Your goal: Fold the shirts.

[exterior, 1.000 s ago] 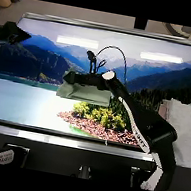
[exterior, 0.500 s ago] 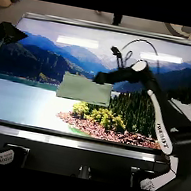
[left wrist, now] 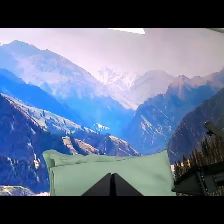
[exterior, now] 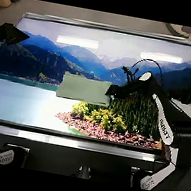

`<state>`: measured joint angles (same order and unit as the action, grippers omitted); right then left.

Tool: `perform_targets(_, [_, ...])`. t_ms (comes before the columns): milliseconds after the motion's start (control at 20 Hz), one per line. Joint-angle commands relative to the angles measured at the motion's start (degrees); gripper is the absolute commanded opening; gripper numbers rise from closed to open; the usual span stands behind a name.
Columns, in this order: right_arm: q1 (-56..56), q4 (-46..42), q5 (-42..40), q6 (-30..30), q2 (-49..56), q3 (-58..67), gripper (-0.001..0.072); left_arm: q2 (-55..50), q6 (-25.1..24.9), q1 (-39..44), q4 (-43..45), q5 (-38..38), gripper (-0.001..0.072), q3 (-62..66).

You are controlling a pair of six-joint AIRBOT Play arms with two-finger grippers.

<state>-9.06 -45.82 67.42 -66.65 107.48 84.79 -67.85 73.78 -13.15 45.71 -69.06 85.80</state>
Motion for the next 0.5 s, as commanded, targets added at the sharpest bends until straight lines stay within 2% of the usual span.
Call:
perform_targets(0, [-1.6,4.92,-3.82,0.42,1.62,-0.52,0.0681,0.04,-0.09,0.09,0.0,0.02,0.0027,0.0])
perform_targets(150, [-2.8,6.03,-4.74,0.46,1.64,-0.52,0.0515,0.04,-0.09,0.2,0.0,0.09,0.0027,0.0])
perform_targets(200, [-2.95,6.43,-4.98,0.92,1.62,-0.48,0.0373,0.04,-0.09,0.2,0.0,0.07,0.0027,0.0])
perform_targets(250, [-2.78,7.45,-4.22,1.9,1.53,-0.26,0.0028,0.04,-0.09,0.17,0.0,0.07,0.0027,0.0])
perform_targets(400, [1.64,13.9,0.72,10.27,-1.18,2.47,0.0022,0.02,-0.11,0.13,0.02,0.02,0.0027,0.0])
perform_targets(450, [3.93,14.16,2.21,10.54,-3.19,3.52,0.0022,0.02,-0.13,0.13,0.02,0.04,0.0027,0.0])
